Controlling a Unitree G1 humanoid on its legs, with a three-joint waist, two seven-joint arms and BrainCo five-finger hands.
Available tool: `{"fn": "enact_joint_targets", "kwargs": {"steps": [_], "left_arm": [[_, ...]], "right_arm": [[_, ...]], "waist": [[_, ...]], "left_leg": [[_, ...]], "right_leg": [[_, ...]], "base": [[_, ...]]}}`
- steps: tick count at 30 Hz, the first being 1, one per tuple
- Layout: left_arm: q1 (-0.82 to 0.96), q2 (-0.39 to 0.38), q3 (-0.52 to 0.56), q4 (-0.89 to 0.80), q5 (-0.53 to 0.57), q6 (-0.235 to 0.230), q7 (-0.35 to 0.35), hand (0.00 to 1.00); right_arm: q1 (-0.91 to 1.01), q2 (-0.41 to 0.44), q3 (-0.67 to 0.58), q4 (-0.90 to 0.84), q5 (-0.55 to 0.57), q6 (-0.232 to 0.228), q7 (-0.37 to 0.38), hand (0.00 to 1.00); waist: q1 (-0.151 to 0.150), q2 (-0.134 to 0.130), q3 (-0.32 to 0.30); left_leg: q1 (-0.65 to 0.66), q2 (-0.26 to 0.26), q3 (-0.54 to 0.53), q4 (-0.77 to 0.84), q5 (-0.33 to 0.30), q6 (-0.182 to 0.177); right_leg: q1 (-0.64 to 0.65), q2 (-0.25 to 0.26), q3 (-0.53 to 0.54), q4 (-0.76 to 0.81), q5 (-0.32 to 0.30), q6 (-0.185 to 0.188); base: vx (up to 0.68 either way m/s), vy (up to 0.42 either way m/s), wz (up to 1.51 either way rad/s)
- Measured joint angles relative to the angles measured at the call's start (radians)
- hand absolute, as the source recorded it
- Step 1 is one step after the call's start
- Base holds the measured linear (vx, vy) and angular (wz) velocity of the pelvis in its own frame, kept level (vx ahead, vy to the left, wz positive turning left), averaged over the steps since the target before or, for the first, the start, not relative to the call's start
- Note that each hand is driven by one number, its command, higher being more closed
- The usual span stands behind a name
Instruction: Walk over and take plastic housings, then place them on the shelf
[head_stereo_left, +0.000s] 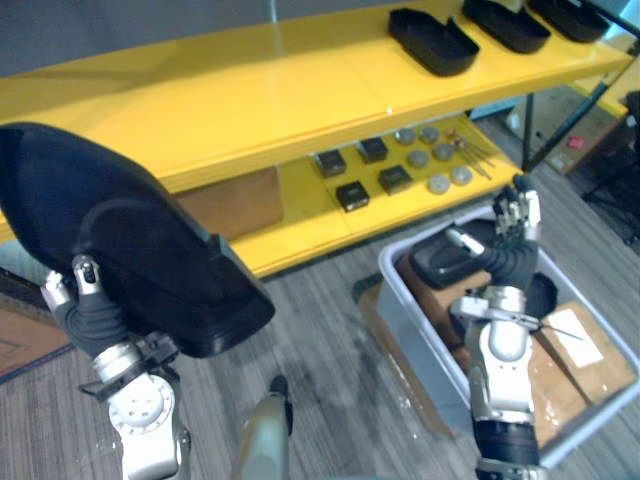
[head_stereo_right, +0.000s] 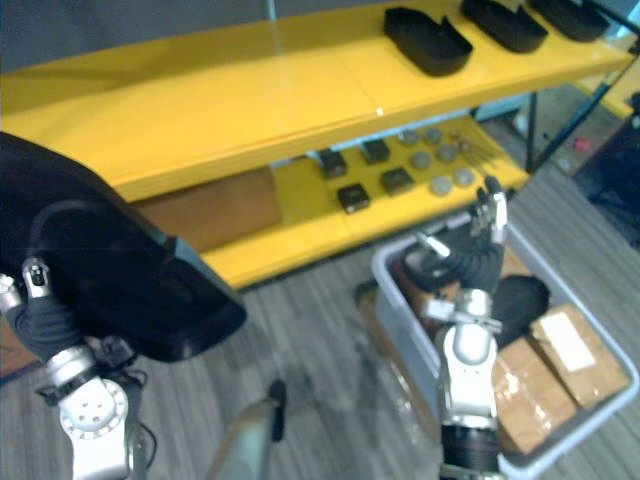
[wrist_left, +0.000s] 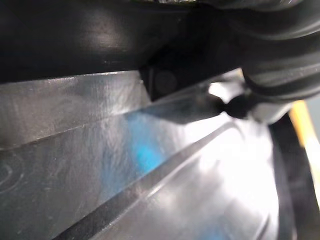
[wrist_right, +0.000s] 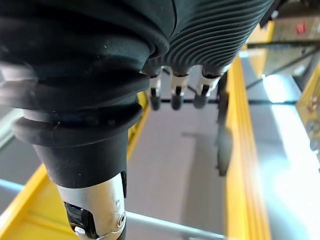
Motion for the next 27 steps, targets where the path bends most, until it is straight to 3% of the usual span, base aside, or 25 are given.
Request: {"fn": "enact_joint_targets", "kwargs": {"steps": [1,2,3,6,7,8,10,13,14,15,17,19,22,23,27], "left_arm": [[-0.007,0.009,-0.002,0.0,0.012,0.001,0.0,1.0],[-0.024,0.032,0.001,-0.001,0.02,0.001,0.002,1.0],[-0.04,0.054,0.0,-0.001,0.021,0.003,0.009,1.0],[-0.051,0.069,0.0,-0.005,0.03,0.005,0.028,1.0],[-0.06,0.069,0.0,-0.005,0.03,0.005,0.038,1.0],[-0.062,0.07,0.0,-0.005,0.03,0.005,0.039,1.0],[-0.082,0.068,-0.004,-0.004,0.03,0.005,0.044,1.0],[-0.098,0.063,-0.029,0.018,0.03,0.007,0.045,1.0],[-0.097,0.059,-0.041,0.021,0.046,0.014,0.043,1.0],[-0.098,0.043,-0.06,0.028,0.073,0.012,0.04,1.0],[-0.083,0.007,-0.077,0.026,0.098,0.012,0.024,1.0],[-0.088,-0.007,-0.074,0.025,0.095,0.012,0.018,1.0],[-0.118,-0.004,-0.08,0.024,0.091,0.014,-0.007,1.0],[-0.14,0.0,-0.101,0.024,0.085,0.015,-0.008,1.0],[-0.173,0.011,-0.116,0.014,0.062,0.014,-0.008,1.0]], "right_arm": [[-0.002,0.0,-0.003,0.006,0.0,0.002,0.0,0.0],[-0.008,0.001,-0.002,0.011,0.004,0.001,0.0,0.0],[-0.028,0.002,0.013,0.019,0.011,0.001,0.001,0.0],[-0.063,0.0,0.032,0.046,0.014,0.0,0.001,0.0],[-0.076,-0.007,0.037,0.046,0.014,-0.001,0.002,0.0],[-0.079,-0.009,0.037,0.046,0.014,-0.001,0.002,0.0],[-0.09,-0.032,0.036,0.048,0.015,-0.001,0.005,0.0],[-0.081,-0.039,0.03,0.063,0.017,0.0,0.007,0.0],[-0.067,-0.04,0.024,0.072,0.018,0.0,0.008,0.0],[-0.055,-0.051,0.007,0.073,0.021,0.0,0.013,0.0],[-0.046,-0.083,-0.019,0.075,0.051,0.001,0.024,0.0],[-0.044,-0.098,-0.053,0.065,0.066,0.001,0.026,0.0],[0.002,-0.099,-0.139,-0.017,0.063,0.001,0.024,0.0],[0.025,-0.098,-0.194,-0.085,0.056,0.0,0.024,0.0],[0.03,-0.083,-0.277,-0.224,0.017,-0.01,-0.015,0.0]], "waist": [[-0.006,0.0,0.0],[-0.013,0.0,-0.001],[-0.017,0.003,0.001],[-0.017,0.019,0.007],[-0.018,0.03,0.01],[-0.019,0.032,0.01],[-0.035,0.035,0.01],[-0.047,0.044,0.015],[-0.051,0.036,0.011],[-0.07,0.052,0.011],[-0.062,0.117,-0.013],[-0.061,0.144,-0.029],[-0.077,0.147,-0.033],[-0.091,0.142,-0.036],[-0.101,0.122,-0.045]], "left_leg": [[0.021,-0.013,-0.016,-0.016,-0.005,0.007],[0.07,-0.029,-0.055,-0.065,0.002,0.013],[0.123,-0.036,-0.092,-0.113,0.007,0.022],[0.283,-0.039,-0.166,-0.237,0.026,0.022],[0.341,-0.038,-0.205,-0.282,0.026,0.021],[0.348,-0.038,-0.214,-0.287,0.026,0.021],[0.364,-0.031,-0.277,-0.302,0.022,0.014],[0.385,-0.024,-0.323,-0.281,-0.007,-0.032],[0.395,-0.034,-0.324,-0.251,-0.038,-0.065],[0.395,-0.033,-0.33,-0.205,-0.09,-0.082],[0.378,0.027,-0.348,-0.191,-0.104,-0.094],[0.378,0.057,-0.35,-0.238,-0.09,-0.118],[0.394,0.093,-0.341,-0.314,-0.054,-0.136],[0.394,0.102,-0.286,-0.346,-0.027,-0.129],[0.419,0.108,-0.172,-0.39,0.004,-0.128]], "right_leg": [[-0.036,-0.012,0.032,0.091,0.066,-0.03],[-0.105,-0.015,0.112,0.243,0.176,-0.041],[-0.18,0.011,0.174,0.412,0.146,-0.033],[-0.256,0.08,0.165,0.511,0.042,-0.038],[-0.289,0.101,0.128,0.421,-0.009,-0.043],[-0.295,0.107,0.122,0.392,-0.019,-0.043],[-0.36,0.167,0.14,0.107,-0.034,-0.035],[-0.386,0.24,0.294,-0.15,0.028,0.033],[-0.371,0.241,0.347,-0.237,0.114,0.037],[-0.342,0.24,0.329,-0.23,0.217,0.046],[-0.315,0.281,0.276,-0.249,0.206,0.031],[-0.309,0.299,0.238,-0.266,0.2,0.019],[-0.256,0.312,0.168,-0.321,0.201,0.003],[-0.238,0.305,0.134,-0.346,0.204,-0.001],[-0.247,0.301,0.166,-0.352,0.207,0.0]], "base": [[0.46,0.279,1.11],[0.41,0.145,0.85],[0.42,0.102,0.78],[0.46,0.047,0.75],[0.39,-0.01,0.77],[0.35,-0.053,0.83],[0.3,-0.111,0.9],[0.27,-0.212,0.84],[0.22,-0.293,1.14],[0.26,-0.339,1.09],[0.21,-0.258,0.73],[0.17,-0.204,0.54],[0.1,-0.114,0.63],[0.06,-0.04,0.61],[0.03,0.008,-0.14]]}}
